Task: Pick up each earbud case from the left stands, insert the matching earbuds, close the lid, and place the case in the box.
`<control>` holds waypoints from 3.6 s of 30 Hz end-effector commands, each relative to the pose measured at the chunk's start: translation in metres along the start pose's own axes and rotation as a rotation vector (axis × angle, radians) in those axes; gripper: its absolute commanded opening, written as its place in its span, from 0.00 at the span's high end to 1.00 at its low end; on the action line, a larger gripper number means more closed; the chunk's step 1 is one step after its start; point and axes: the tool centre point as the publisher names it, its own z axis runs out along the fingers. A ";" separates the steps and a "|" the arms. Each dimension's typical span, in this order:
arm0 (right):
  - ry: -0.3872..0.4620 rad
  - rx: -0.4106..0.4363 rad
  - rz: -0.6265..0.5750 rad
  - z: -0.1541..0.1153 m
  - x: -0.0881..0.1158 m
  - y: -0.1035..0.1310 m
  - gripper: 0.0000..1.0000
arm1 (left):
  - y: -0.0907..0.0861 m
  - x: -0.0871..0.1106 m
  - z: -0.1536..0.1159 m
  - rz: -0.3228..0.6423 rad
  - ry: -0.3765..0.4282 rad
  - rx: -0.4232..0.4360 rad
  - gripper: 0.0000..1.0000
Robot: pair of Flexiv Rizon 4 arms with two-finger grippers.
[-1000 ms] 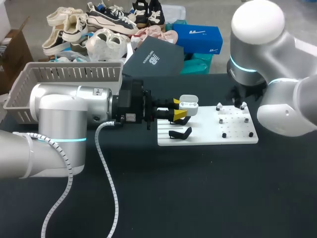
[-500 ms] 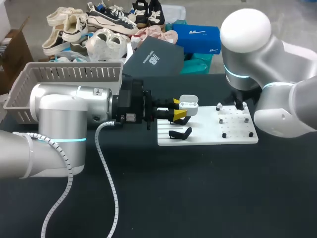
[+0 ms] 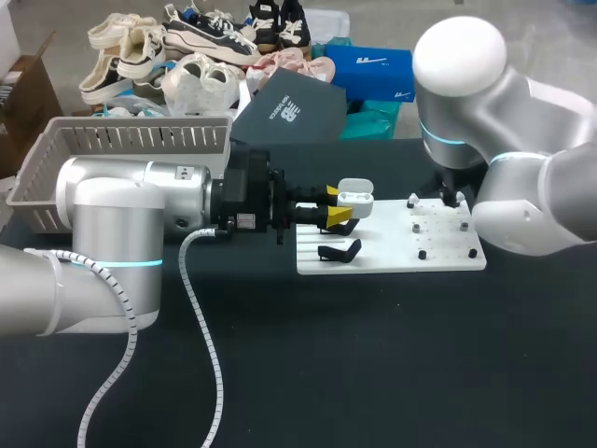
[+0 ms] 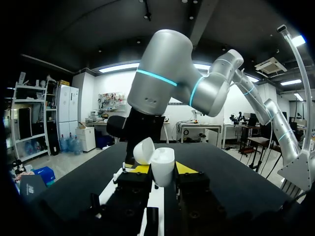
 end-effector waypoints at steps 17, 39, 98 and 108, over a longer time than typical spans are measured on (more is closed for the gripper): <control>0.019 -0.004 -0.009 0.010 -0.003 0.001 0.75 | 0.000 0.001 0.001 0.001 -0.002 -0.002 1.00; 0.027 -0.008 -0.019 0.015 -0.006 0.003 1.00 | 0.000 0.001 0.001 0.001 -0.002 -0.002 1.00; 0.053 -0.031 -0.010 -0.251 0.035 0.119 1.00 | 0.000 0.001 0.001 0.001 -0.002 -0.002 1.00; 0.053 -0.031 -0.010 -0.251 0.035 0.119 1.00 | 0.000 0.001 0.001 0.001 -0.002 -0.002 1.00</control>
